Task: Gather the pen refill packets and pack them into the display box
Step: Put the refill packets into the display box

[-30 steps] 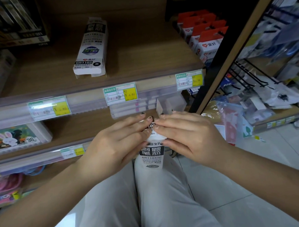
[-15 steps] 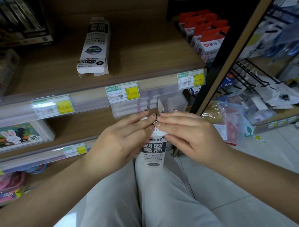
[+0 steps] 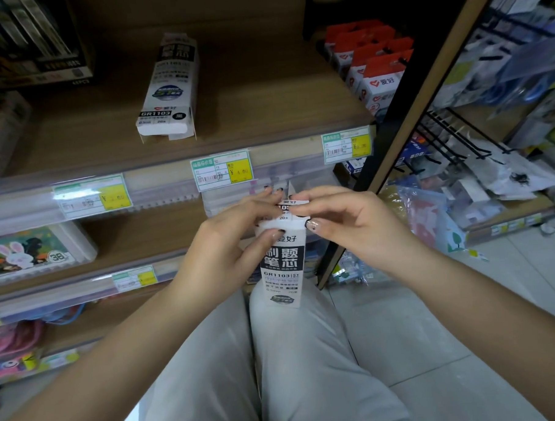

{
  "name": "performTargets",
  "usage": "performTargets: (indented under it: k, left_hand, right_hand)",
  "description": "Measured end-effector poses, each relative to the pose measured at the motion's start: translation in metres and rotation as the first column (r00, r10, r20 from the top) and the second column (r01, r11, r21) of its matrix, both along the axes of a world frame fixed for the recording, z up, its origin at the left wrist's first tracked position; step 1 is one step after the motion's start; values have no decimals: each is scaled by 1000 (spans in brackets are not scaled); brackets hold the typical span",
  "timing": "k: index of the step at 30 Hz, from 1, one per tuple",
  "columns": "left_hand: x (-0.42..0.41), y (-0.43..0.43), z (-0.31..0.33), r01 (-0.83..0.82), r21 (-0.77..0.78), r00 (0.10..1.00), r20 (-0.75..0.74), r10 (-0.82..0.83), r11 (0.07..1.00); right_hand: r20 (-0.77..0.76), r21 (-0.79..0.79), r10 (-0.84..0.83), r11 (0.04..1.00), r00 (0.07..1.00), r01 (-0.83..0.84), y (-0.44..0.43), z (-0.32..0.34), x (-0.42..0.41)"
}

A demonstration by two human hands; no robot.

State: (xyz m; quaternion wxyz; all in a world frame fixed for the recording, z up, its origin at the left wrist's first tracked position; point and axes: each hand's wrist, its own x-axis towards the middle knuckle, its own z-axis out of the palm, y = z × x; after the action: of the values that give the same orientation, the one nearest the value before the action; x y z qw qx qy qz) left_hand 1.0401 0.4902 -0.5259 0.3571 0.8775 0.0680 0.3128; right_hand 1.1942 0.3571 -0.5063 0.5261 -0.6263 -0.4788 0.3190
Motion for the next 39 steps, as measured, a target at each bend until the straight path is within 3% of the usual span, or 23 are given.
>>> performTargets:
  k: [4,9,17,23,32,39]
  left_hand:
    - [2,-2,5,-13,-240,1000,-10,11,971]
    - [11,-5,-5,46,-560,998,-10,-62,827]
    - [18,-30,-12,-73,-413,996,-84,42,908]
    - [19,-32,-7,-94,-190,991,-110,74,977]
    - [18,-30,-5,-139,-205,985,-129,114,969]
    - [21,-32,-7,-134,-200,986,-124,110,971]
  right_hand:
    - [3,22,-25,999,1000,25,-1,1,1]
    - [-52,59,-54,997,997,57,-9,-5,7]
    - [23,47,-110,993,994,109,-17,-3,7]
    - [231,33,-158,987,960,155,-19,3,3]
    - [126,27,-128,992,984,126,-15,3,6]
    - [337,33,-131,991,932,128,-16,6,11]
